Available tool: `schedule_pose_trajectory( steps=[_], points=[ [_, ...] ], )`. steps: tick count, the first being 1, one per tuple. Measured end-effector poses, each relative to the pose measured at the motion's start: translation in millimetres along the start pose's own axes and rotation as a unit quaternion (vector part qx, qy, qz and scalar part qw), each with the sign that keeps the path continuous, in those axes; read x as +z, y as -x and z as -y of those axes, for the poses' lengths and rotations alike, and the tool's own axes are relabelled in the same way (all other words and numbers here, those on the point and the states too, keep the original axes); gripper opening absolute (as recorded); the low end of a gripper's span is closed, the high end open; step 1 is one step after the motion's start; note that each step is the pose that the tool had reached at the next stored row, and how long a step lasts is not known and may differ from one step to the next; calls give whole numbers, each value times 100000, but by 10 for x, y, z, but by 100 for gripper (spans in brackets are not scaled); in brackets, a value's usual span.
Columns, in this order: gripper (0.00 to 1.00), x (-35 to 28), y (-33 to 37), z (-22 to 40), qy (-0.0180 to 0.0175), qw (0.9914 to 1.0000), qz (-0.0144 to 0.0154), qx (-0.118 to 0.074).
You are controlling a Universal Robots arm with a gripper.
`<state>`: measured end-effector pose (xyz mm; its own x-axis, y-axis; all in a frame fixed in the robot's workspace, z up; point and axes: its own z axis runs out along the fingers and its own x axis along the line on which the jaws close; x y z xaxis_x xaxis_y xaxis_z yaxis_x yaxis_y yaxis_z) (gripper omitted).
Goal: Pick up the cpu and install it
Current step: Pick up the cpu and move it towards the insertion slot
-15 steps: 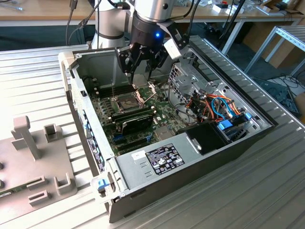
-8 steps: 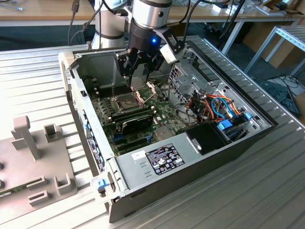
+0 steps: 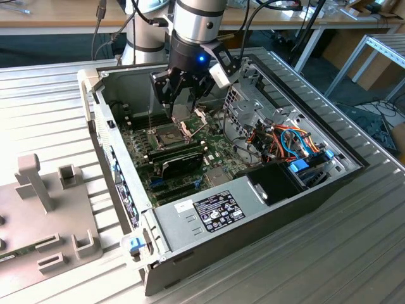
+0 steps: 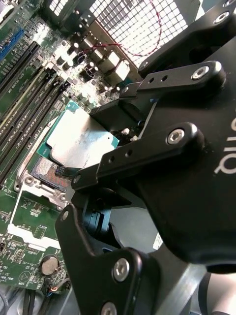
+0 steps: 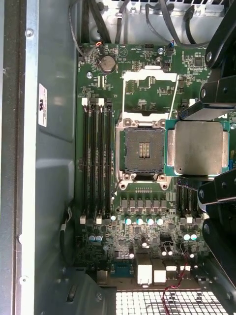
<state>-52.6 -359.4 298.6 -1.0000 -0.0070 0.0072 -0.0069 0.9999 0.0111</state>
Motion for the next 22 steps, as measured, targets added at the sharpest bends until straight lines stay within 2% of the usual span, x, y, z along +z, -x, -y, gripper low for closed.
schedule_pose_trajectory(
  steps=[14,15,18,22],
  points=[
    [55,35,0,0,20,100000,12,0],
    [55,50,0,1,3,100000,0,-2],
    [55,149,1,2,1,100000,0,0],
    [55,229,2,-4,4,100000,0,15]
  ],
)
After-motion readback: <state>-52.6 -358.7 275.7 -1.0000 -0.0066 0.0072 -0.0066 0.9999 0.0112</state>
